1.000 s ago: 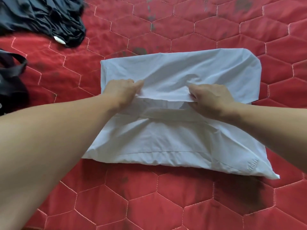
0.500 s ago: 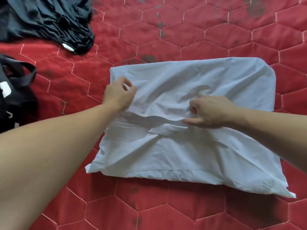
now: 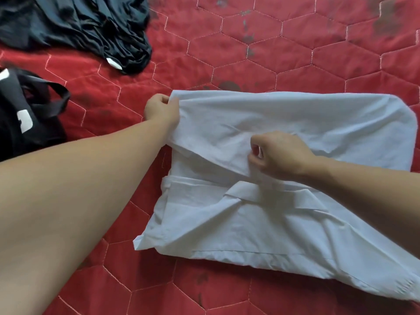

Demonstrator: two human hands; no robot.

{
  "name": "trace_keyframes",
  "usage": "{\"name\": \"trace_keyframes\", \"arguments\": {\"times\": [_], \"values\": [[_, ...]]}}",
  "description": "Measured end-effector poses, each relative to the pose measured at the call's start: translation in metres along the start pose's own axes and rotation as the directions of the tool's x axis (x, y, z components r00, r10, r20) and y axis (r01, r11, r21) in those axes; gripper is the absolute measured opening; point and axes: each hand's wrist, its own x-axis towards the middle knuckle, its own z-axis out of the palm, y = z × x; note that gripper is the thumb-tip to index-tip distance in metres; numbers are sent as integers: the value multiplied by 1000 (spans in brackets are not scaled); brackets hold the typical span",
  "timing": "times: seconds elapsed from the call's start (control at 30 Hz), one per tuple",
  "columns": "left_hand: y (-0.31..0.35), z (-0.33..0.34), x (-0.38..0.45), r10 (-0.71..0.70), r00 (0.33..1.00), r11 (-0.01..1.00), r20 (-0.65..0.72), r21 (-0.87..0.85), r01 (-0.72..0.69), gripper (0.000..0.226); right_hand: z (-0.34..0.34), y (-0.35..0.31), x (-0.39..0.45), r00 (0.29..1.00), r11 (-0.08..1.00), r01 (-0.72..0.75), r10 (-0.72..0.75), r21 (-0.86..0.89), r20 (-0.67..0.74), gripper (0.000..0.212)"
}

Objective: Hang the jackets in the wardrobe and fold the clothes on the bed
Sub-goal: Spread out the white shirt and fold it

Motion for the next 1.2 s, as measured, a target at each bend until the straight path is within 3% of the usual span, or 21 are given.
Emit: {"name": "trace_keyframes", "arguments": {"times": [0.17, 0.23, 0.3, 0.4, 0.47, 0.53, 0.6, 0.7, 0.77, 0.8, 0.87, 0.9, 0.97, 1.03, 1.13, 1.2], "values": [[5, 4, 7, -209, 956, 949, 208, -193, 249, 28, 6, 5, -2, 997, 995, -78, 78, 69, 0, 14], [4, 6, 8, -206, 956, 939, 208, -234, 253, 25, 9, 5, -2, 996, 992, -81, 83, 98, -21, 12], [-2, 8, 8, -185, 967, 942, 177, -248, 226, 46, 9, 10, -3, 991, 990, -104, 112, 100, -78, 13], [-9, 14, -4, -42, 998, 995, 42, -85, 45, 61, 9, 29, -10, 977, 983, -181, 181, 10, -113, 26], [-11, 18, -20, 163, 986, 977, -30, 141, -157, 64, 6, 42, -22, 985, 986, -142, 131, -92, -116, 32], [-12, 22, -38, 492, 871, 783, 16, 429, -450, 59, 5, 49, -38, 998, 983, -21, 10, -181, -65, 40], [-10, 31, -57, 693, 691, 589, 207, 391, -707, 45, 4, 51, -52, 997, 982, 69, -75, -178, -26, 37], [-4, 47, -91, 690, 551, 559, 470, 137, -818, 20, 4, 48, -62, 999, 998, -1, -2, -61, -38, 20], [-8, 61, -106, 598, 505, 468, 623, 241, -850, 32, 2, 46, -65, 996, 996, -86, 86, 15, -33, 24], [-10, 66, -112, 540, 521, 427, 661, 319, -846, 39, 1, 45, -69, 993, 994, -107, 108, 38, -45, 25], [-9, 69, -124, 517, 566, 415, 643, 390, -822, 48, 1, 42, -85, 990, 993, -98, 104, 63, -90, 30], [-9, 70, -131, 550, 556, 399, 623, 388, -831, 53, 2, 40, -95, 991, 996, -75, 81, 56, -110, 34], [-10, 71, -147, 567, 476, 306, 672, 365, -879, 58, 9, 40, -118, 999, 998, -18, 16, -53, -39, 38], [-14, 76, -159, 505, 437, 216, 745, 381, -899, 46, 16, 45, -132, 995, 986, -49, 62, -158, 75, 37], [-15, 83, -174, 474, 528, 216, 705, 487, -846, 31, 19, 43, -144, 982, 978, -190, 191, -81, 7, 45], [-12, 87, -189, 558, 535, 251, 635, 485, -838, 30, 17, 35, -157, 973, 976, -215, 210, -41, -96, 51]]}}
